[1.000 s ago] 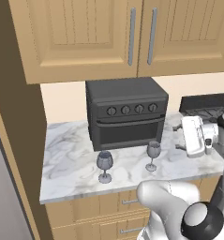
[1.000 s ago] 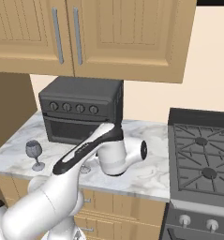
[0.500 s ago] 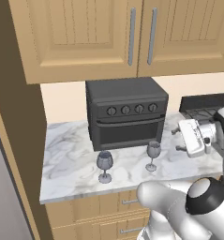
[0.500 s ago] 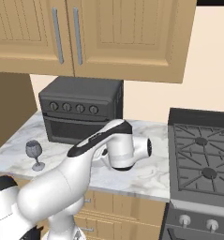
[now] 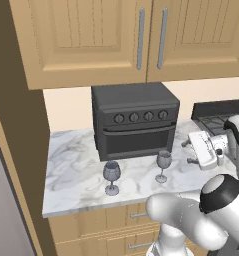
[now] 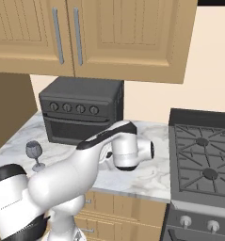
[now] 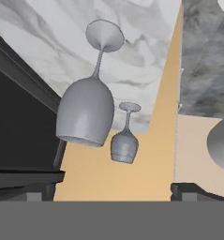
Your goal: Retrieve the wine glasses from the counter and place one next to each plate.
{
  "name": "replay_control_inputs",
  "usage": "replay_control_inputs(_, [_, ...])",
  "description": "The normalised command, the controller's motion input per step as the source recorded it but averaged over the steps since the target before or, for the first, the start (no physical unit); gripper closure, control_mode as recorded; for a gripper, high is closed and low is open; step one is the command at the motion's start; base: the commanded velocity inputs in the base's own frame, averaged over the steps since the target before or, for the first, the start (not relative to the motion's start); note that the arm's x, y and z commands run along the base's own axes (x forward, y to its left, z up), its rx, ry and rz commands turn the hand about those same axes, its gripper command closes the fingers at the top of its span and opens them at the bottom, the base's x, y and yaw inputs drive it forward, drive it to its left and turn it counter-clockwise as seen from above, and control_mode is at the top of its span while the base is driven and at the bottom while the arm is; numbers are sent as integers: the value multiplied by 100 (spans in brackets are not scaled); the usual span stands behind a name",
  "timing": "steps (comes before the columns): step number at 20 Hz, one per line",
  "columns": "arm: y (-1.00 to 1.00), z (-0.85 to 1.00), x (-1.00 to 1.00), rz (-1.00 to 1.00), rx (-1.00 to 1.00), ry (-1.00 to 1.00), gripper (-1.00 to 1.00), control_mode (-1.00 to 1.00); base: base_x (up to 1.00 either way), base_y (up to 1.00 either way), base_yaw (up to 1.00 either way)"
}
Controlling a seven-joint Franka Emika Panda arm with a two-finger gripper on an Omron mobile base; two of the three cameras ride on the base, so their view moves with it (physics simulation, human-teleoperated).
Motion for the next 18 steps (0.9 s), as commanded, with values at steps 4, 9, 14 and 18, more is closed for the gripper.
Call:
replay_control_inputs(4, [0, -23, 0, 0, 0, 4, -100, -100, 0, 0, 0])
replay_control_inputs(9, [0, -25, 2, 0, 0, 4, -100, -100, 0, 0, 0])
replay_control_inputs(14, [0, -18, 2, 0, 7, 1, -100, -100, 0, 0, 0])
replay_control_inputs(18, [1, -25, 8, 0, 7, 0, -100, -100, 0, 0, 0])
